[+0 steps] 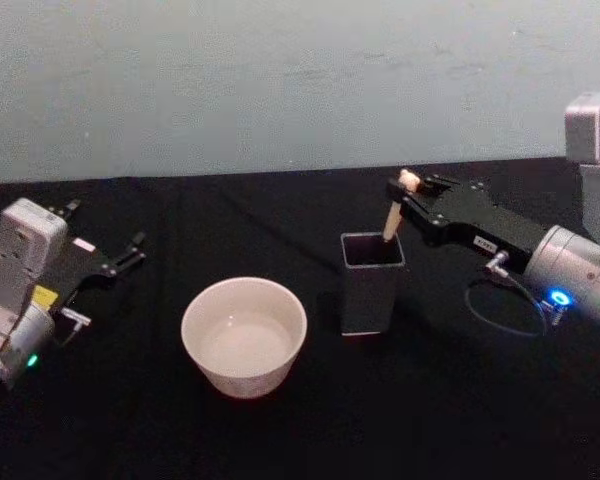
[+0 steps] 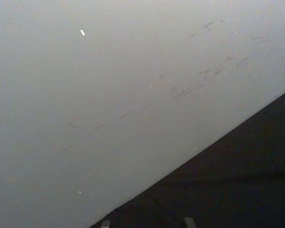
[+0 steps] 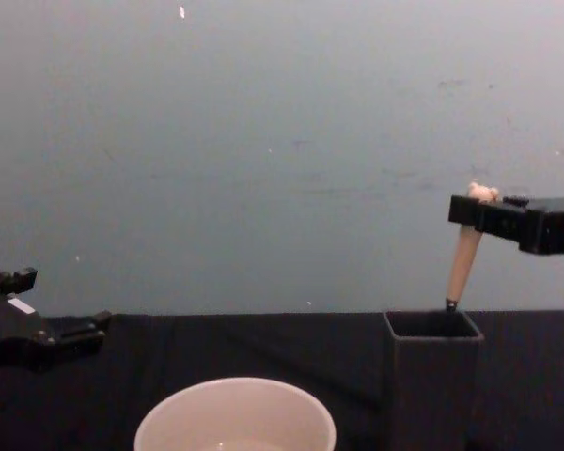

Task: Pick up the stirring spoon with one hand, stir inside the cup, then place it back in its original position.

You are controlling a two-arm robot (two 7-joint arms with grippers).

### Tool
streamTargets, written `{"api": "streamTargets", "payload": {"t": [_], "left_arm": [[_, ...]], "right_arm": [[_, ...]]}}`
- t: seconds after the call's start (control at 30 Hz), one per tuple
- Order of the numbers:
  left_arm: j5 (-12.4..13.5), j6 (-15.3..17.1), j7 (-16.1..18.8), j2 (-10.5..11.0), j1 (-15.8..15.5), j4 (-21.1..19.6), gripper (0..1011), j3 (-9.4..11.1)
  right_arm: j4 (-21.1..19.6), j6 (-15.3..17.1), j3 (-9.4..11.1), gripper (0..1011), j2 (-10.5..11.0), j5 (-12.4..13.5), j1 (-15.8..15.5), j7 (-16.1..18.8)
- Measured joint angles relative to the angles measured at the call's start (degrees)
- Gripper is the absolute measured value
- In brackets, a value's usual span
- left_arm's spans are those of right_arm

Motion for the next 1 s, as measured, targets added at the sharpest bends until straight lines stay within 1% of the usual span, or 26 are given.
{"api": "streamTargets", "payload": {"t": [0.23,0.47,1.0], "left_arm": [[0.0,0.0,0.0,0.0,0.0,0.0,1001,0.0],[0.0,0.0,0.0,0.0,0.0,0.0,1001,0.0],[0.0,0.0,0.0,0.0,0.0,0.0,1001,0.0]], "right_arm": [[1.7,0.1,-0.8,215,-0.9,-2.2,0.6,0.0],[3.0,0.7,-1.3,215,-1.6,-3.9,1.1,0.0],[4.4,2.1,-1.4,215,-2.6,-5.8,1.3,0.3]]}}
